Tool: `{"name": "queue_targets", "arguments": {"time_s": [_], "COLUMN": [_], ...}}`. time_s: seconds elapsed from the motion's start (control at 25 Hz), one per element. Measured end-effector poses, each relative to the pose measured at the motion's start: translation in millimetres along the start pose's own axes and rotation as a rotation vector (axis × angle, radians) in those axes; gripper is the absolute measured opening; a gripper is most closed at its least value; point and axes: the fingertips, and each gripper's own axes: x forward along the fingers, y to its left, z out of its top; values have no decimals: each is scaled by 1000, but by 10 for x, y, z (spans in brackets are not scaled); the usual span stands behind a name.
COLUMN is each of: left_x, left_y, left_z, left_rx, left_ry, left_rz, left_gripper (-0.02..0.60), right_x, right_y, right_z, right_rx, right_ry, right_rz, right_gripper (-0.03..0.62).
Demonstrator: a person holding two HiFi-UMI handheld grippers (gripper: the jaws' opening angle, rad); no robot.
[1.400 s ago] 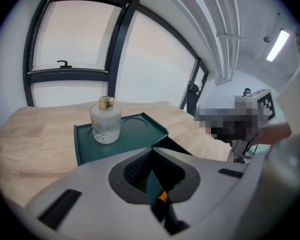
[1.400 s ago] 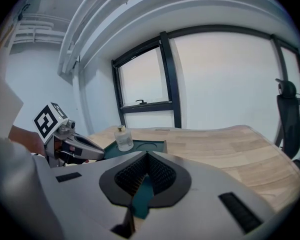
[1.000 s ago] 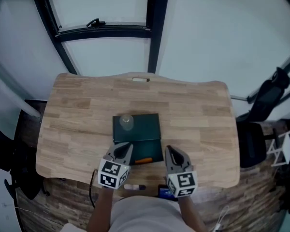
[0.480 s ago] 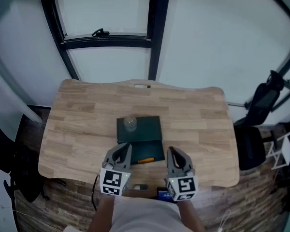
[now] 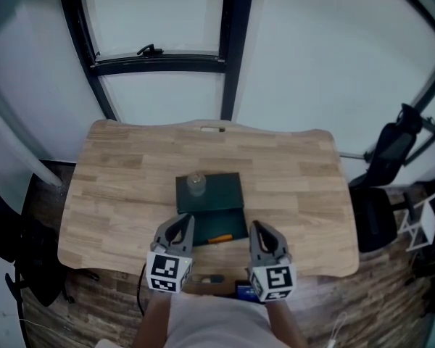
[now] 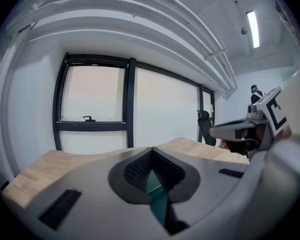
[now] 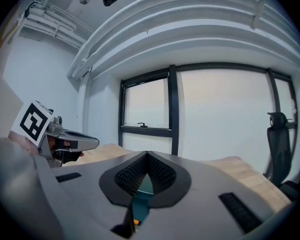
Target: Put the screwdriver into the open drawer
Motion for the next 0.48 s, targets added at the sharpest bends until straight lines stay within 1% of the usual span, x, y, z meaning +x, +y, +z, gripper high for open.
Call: {"name": "queue_targets", "arguments": {"time_s": [0.12, 0.28, 0.48], "left_x": [8, 42, 74], "left_y": [0, 4, 23], "left_z": [-16, -47, -71], "left_rx": [-6, -2, 1], "left_ry": [-3, 11, 17], "left_rz": [-14, -26, -33], "left_gripper": [0, 0, 0], "right_x": [23, 45, 74], "right_y": [-51, -19, -21], "right_z": [-18, -26, -67], "right_rx": [-24, -18, -18], "right_ry": [-23, -3, 7], "right_rz": [-16, -5, -10], "right_gripper": [-3, -3, -3]}}
